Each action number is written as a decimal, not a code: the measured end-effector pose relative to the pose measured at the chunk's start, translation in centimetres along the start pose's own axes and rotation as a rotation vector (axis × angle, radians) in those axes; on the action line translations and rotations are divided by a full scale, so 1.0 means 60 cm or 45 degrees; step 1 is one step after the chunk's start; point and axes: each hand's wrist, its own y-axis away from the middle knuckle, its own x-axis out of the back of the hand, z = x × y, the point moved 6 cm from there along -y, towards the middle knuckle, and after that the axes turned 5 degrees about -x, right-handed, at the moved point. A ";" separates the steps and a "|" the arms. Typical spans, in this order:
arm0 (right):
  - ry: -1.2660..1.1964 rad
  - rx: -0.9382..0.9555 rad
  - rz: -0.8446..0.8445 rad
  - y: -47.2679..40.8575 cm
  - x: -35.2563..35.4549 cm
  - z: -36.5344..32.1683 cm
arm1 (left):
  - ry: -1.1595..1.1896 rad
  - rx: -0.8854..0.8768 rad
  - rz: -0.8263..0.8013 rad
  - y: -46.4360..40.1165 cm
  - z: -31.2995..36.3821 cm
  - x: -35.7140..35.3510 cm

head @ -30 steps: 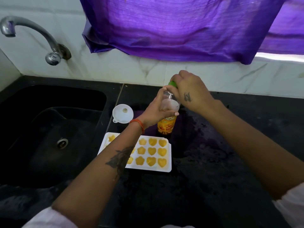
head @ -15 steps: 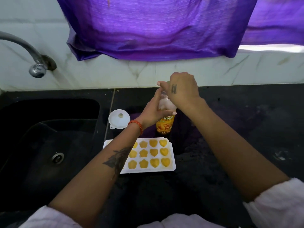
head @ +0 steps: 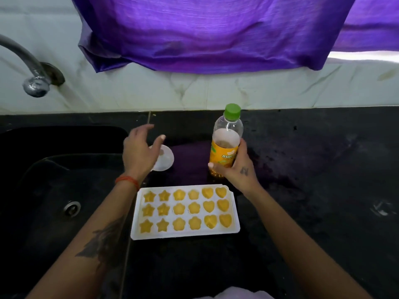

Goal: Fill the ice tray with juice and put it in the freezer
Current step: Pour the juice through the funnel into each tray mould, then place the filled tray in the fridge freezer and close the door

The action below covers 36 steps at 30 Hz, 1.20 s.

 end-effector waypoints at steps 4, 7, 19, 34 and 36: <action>0.137 0.021 0.151 -0.033 0.000 0.005 | -0.146 0.551 -0.418 -0.010 -0.080 -0.026; 0.121 0.019 0.183 -0.060 0.010 0.004 | 0.164 0.789 -0.602 -0.004 -0.094 -0.054; 0.248 0.074 0.241 -0.308 0.016 -0.050 | 0.623 0.965 -0.712 -0.019 -0.095 -0.090; 0.093 -0.256 0.345 -0.316 -0.010 -0.017 | 1.067 1.066 -0.689 -0.029 -0.090 -0.105; -0.052 -0.258 0.340 -0.264 -0.029 -0.005 | 1.195 1.104 -0.648 -0.037 -0.090 -0.112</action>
